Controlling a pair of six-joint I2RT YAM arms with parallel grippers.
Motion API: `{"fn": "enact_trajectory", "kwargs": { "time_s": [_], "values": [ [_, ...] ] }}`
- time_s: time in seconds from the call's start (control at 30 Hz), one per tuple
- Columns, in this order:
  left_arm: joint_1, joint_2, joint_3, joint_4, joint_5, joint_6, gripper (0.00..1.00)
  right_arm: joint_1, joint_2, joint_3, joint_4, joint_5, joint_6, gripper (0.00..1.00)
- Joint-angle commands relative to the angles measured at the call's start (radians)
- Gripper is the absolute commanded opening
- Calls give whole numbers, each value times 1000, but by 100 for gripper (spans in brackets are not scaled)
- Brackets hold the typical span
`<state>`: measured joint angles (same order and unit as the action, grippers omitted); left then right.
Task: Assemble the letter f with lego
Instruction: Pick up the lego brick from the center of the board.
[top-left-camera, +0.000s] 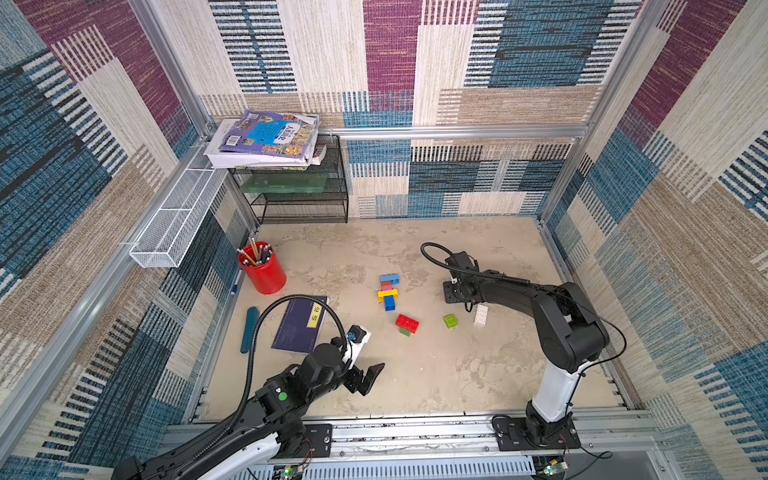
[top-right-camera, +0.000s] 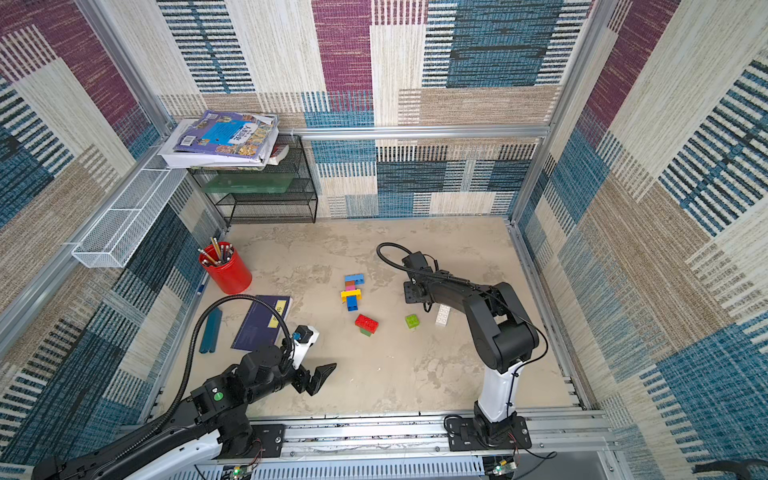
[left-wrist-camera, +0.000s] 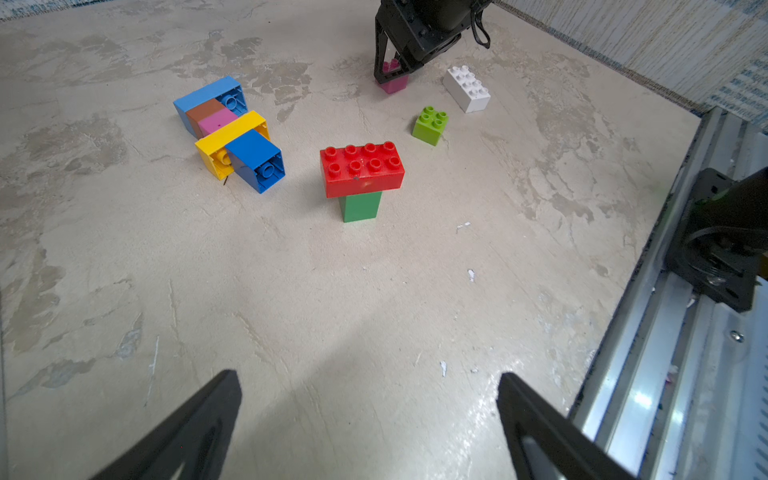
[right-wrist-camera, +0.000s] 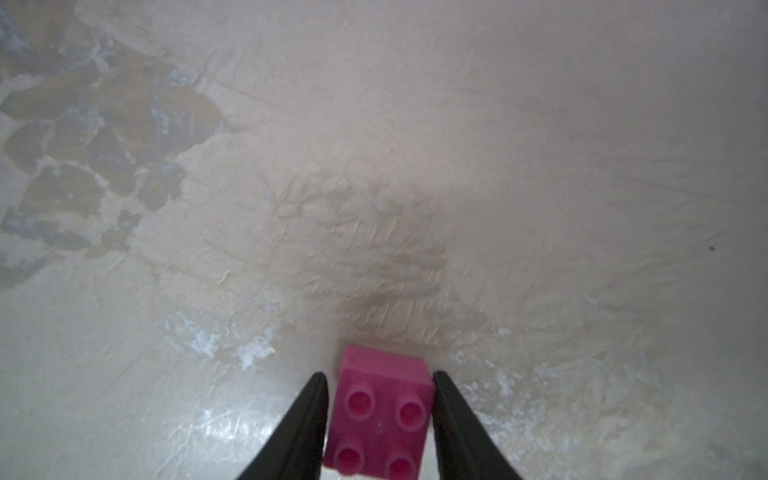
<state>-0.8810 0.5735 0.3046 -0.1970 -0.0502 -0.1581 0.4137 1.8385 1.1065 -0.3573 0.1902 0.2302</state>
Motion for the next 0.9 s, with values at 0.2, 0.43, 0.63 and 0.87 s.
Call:
{"fn": "enact_trajectory", "kwargs": {
  "time_s": [0.2,0.43,0.63,0.87],
  "values": [
    [0,2,4,28,-8,7,99,-5,1,7,8,-27,-15,37],
    [0,2,4,27,-8,8,99,-3,-38,7,-10,-54,-33,32],
    [-1,-10,5,31,-32,8,99,21,-80,37,-66,-59,-68,30],
    [-1,-114,-9,10,-79,2,99,83,-139,89,-124,-77,-126,30]
  ]
}}
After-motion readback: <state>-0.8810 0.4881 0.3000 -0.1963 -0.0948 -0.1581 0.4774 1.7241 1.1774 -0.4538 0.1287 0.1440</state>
